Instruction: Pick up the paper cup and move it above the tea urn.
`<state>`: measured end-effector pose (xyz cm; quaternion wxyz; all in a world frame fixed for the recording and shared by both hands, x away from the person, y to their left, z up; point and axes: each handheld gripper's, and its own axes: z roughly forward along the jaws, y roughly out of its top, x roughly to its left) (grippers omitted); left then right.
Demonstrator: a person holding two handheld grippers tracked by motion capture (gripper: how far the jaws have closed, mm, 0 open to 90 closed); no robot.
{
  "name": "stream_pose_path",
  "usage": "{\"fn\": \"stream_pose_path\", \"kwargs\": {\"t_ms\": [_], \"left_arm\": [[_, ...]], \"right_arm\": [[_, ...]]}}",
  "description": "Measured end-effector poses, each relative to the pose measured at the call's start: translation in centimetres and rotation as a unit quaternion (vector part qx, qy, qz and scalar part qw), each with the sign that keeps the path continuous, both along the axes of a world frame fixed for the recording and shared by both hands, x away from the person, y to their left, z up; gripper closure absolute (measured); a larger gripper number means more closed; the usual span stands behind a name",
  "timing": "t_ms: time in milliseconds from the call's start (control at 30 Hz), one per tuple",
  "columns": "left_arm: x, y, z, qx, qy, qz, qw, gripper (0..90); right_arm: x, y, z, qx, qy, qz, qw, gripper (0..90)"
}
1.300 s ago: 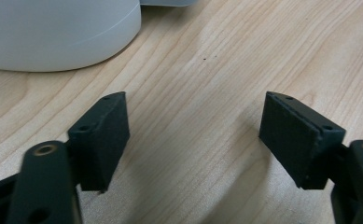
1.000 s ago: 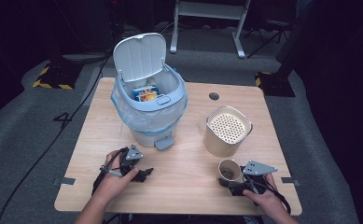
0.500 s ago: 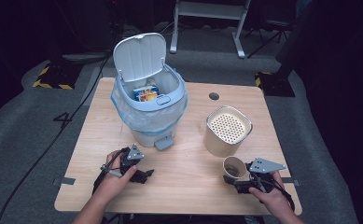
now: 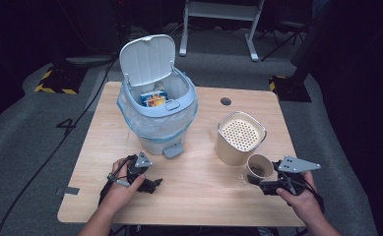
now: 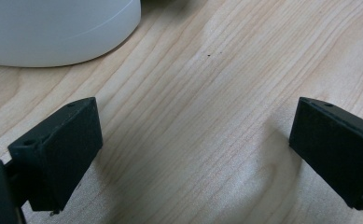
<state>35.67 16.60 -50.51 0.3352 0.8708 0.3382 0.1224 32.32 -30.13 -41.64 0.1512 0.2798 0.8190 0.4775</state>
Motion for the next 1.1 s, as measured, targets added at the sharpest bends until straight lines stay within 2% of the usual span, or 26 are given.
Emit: {"fn": "stream_pose_path", "kwargs": {"t_ms": [33, 67, 267, 500, 733, 833, 933, 1100], "left_arm": [[0.0, 0.0, 0.0, 0.0, 0.0, 0.0, 1.0, 2.8], [0.0, 0.0, 0.0, 0.0, 0.0, 0.001, 1.0, 2.7], [0.0, 0.0, 0.0, 0.001, 0.0, 0.001, 1.0, 2.6], [0.0, 0.0, 0.0, 0.0, 0.001, 0.001, 1.0, 2.6], [0.0, 0.0, 0.0, 0.0, 0.001, 0.001, 1.0, 2.6], [0.0, 0.0, 0.0, 0.0, 0.001, 0.001, 1.0, 2.6], [0.0, 0.0, 0.0, 0.0, 0.001, 0.001, 1.0, 2.6], [0.0, 0.0, 0.0, 0.0, 0.001, 0.001, 1.0, 2.6]], "right_arm": [[0.0, 0.0, 0.0, 0.0, 0.0, 0.0, 1.0, 30.1], [0.2, -0.3, 0.7, -0.002, 0.0, 0.001, 1.0, 30.1], [0.9, -0.9, 2.6, 0.002, -0.003, 0.006, 1.0, 30.1], [1.8, -1.4, 4.2, 0.006, 0.003, 0.012, 0.9999, 30.1], [3.2, -1.7, 6.7, 0.0, -0.006, 0.01, 0.9999, 30.1], [3.6, -1.7, 7.1, -0.002, -0.008, 0.007, 0.9999, 30.1], [4.6, -1.7, 7.4, 0.01, -0.005, 0.002, 0.9999, 30.1], [5.7, -1.5, 8.0, 0.009, -0.011, -0.005, 0.9999, 30.1]]}}
